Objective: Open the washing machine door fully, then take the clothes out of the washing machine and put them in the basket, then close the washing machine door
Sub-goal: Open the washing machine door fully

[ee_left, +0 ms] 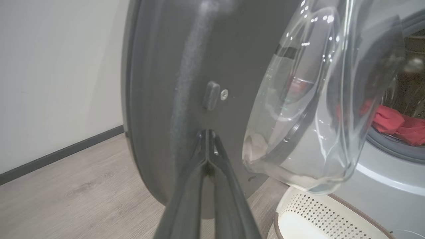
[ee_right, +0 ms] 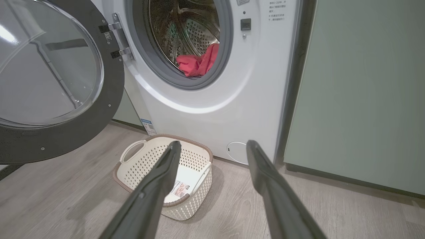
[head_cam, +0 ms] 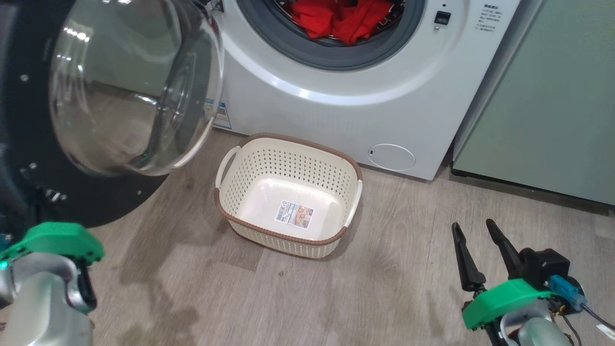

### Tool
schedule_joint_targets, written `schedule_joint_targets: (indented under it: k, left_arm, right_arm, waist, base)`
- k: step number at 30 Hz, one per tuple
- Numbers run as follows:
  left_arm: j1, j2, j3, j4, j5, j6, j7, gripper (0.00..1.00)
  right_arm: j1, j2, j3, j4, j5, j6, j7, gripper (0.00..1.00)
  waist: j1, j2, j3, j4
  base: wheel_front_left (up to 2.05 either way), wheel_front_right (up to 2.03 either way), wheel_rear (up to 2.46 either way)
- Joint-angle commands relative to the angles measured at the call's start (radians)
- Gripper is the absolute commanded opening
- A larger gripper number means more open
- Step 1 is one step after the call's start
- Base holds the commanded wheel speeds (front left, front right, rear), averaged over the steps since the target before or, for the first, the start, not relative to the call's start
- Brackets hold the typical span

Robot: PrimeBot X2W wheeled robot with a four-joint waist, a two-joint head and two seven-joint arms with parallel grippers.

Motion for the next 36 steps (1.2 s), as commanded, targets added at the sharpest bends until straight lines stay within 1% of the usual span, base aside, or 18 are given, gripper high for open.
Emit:
schedule_joint_targets:
  k: [1,4,6,10,15,22,25,29,30,31,32,33,34,36]
  left_arm:
    - [-0.056,0.051,0.061,-0.01,-0.002,-0.004,-0.007,0.0]
    - [-0.07,0.059,0.101,0.014,0.008,-0.022,-0.007,0.0]
    - [-0.07,0.066,0.114,0.021,0.035,-0.023,-0.007,0.0]
    - [-0.06,0.056,0.134,0.003,0.075,-0.038,-0.007,0.0]
    - [-0.004,0.021,0.143,-0.097,0.132,-0.061,-0.007,0.0]
    - [0.116,-0.065,0.141,-0.275,0.176,-0.085,-0.007,0.0]
    - [0.158,-0.093,0.12,-0.317,0.177,-0.116,-0.007,0.0]
    - [0.187,-0.113,0.086,-0.327,0.167,-0.168,-0.007,0.0]
    - [0.187,-0.115,0.082,-0.317,0.156,-0.186,-0.007,0.18]
    - [0.185,-0.116,0.073,-0.307,0.148,-0.204,-0.007,0.4]
    - [0.183,-0.117,0.066,-0.303,0.143,-0.216,-0.007,0.71]
    - [0.181,-0.117,0.064,-0.298,0.14,-0.224,-0.007,0.95]
    - [0.181,-0.117,0.061,-0.293,0.137,-0.231,-0.007,1.0]
    - [0.178,-0.117,0.065,-0.285,0.131,-0.238,-0.007,1.0]
  right_arm:
    - [-0.041,-0.014,0.022,-0.023,0.009,-0.001,-0.009,1.0]
    - [-0.041,-0.015,0.023,-0.02,0.01,-0.001,-0.009,1.0]
    - [-0.043,-0.014,0.026,-0.018,0.01,-0.001,-0.009,1.0]
    - [-0.054,-0.013,0.033,-0.014,0.006,-0.001,-0.009,1.0]
    - [-0.051,0.005,0.032,-0.017,0.006,-0.001,-0.009,1.0]
    - [-0.051,0.031,0.035,-0.033,0.003,-0.001,-0.009,1.0]
    - [-0.049,0.036,0.033,-0.034,0.003,-0.001,-0.009,1.0]
    - [-0.046,0.042,0.025,-0.036,-0.001,-0.001,-0.009,1.0]
    - [-0.046,0.043,0.024,-0.037,-0.003,-0.001,-0.009,1.0]
    - [-0.046,0.044,0.023,-0.037,-0.003,-0.001,-0.009,1.0]
    - [-0.046,0.045,0.021,-0.038,-0.004,-0.001,-0.009,1.0]
    - [-0.045,0.045,0.02,-0.038,-0.004,-0.001,-0.009,1.0]
    - [-0.045,0.046,0.02,-0.038,-0.005,-0.001,-0.009,1.0]
    - [-0.044,0.047,0.018,-0.039,-0.006,-0.001,-0.009,1.0]
  waist:
    - [0.0,0.0,0.002,-0.006]
    - [0.0,0.0,0.001,-0.012]
    - [0.0,0.0,0.0,-0.017]
    - [0.0,0.0,-0.006,-0.035]
    - [0.0,0.0,-0.034,-0.073]
    - [0.0,0.0,-0.046,-0.157]
    - [0.0,0.0,-0.048,-0.194]
    - [0.0,0.0,-0.048,-0.24]
    - [0.0,0.0,-0.048,-0.252]
    - [0.0,0.0,-0.048,-0.263]
    - [0.0,0.0,-0.047,-0.273]
    - [0.0,0.0,-0.047,-0.284]
    - [0.0,0.0,-0.047,-0.295]
    - [0.0,0.0,-0.047,-0.314]
  base:
    - [0.0,0.0,0.0]
    - [0.0,0.0,0.0]
    - [0.0,0.0,0.0]
    - [0.0,0.0,0.0]
    - [0.0,0.0,0.0]
    - [0.0,0.0,0.0]
    - [0.0,0.0,0.0]
    - [0.0,0.0,0.0]
    - [0.0,0.0,0.0]
    - [0.0,0.0,0.0]
    - [0.0,0.0,0.0]
    - [0.0,0.0,0.0]
    - [0.0,0.0,0.0]
    - [0.0,0.0,0.0]
